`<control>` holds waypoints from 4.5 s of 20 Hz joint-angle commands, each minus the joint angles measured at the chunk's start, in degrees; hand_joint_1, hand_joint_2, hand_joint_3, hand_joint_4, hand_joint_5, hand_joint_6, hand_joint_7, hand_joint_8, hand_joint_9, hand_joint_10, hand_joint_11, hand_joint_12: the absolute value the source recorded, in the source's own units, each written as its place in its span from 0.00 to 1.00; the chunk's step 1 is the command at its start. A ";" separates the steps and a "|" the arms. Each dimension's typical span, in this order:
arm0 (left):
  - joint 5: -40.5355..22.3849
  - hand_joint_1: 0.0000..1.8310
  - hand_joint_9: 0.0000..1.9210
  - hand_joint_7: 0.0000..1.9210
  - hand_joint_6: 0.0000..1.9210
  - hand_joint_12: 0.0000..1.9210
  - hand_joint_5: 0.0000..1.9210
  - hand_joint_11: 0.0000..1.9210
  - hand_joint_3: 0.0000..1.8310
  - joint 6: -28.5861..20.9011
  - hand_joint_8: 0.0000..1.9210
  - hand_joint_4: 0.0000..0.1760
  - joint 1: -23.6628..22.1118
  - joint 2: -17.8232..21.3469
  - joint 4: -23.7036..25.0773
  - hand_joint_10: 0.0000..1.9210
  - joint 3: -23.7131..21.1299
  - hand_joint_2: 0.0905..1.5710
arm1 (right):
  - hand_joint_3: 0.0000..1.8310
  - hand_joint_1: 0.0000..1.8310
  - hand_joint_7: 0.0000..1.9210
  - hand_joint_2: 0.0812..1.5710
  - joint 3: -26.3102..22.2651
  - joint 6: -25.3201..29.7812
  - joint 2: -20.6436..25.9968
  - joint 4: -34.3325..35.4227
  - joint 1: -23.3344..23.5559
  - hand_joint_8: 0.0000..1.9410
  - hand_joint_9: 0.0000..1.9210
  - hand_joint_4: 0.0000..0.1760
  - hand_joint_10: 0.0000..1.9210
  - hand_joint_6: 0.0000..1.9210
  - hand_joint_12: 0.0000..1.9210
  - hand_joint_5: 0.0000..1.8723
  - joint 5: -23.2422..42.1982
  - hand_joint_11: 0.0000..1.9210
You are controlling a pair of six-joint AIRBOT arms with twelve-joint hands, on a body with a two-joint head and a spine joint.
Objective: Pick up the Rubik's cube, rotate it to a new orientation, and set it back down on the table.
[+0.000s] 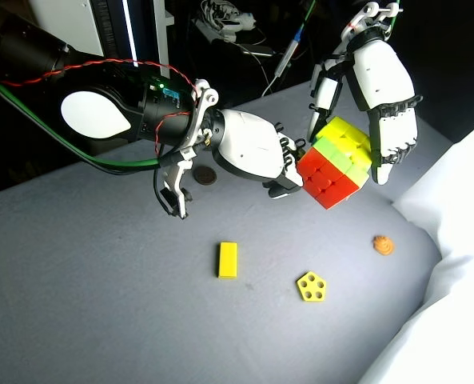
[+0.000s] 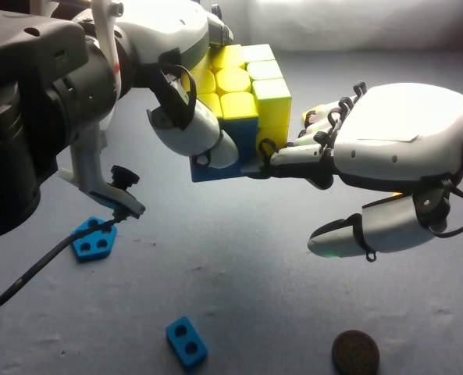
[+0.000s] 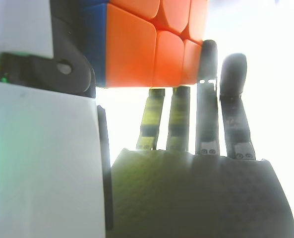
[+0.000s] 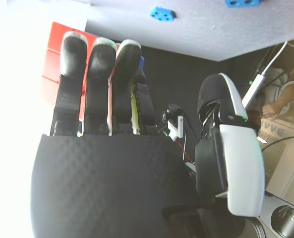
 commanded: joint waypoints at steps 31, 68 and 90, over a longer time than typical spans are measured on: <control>2.40 0.61 0.20 0.32 0.74 0.92 0.29 0.12 0.00 -0.57 0.92 0.00 -0.85 0.35 2.19 0.83 -0.22 0.84 | 0.00 0.14 0.22 0.77 4.65 -0.55 -2.57 2.47 0.38 0.86 0.23 0.00 1.00 0.00 1.00 0.06 5.22 0.19; 2.66 0.60 0.20 0.32 0.76 0.92 0.28 0.12 0.00 -41.46 0.92 0.00 19.25 -0.44 40.46 0.83 2.27 0.85 | 0.00 0.08 0.03 0.77 -12.47 5.40 15.75 -6.46 14.59 0.00 0.00 0.00 0.00 0.00 0.01 0.01 6.85 0.00; 0.22 0.34 0.09 0.08 0.00 0.33 0.03 0.00 0.00 -51.06 0.00 0.00 26.42 -4.46 51.37 0.02 5.48 0.63 | 0.00 0.10 0.05 0.76 -14.13 -0.50 15.78 3.32 15.33 0.00 0.03 0.00 0.00 0.00 0.16 0.02 4.35 0.00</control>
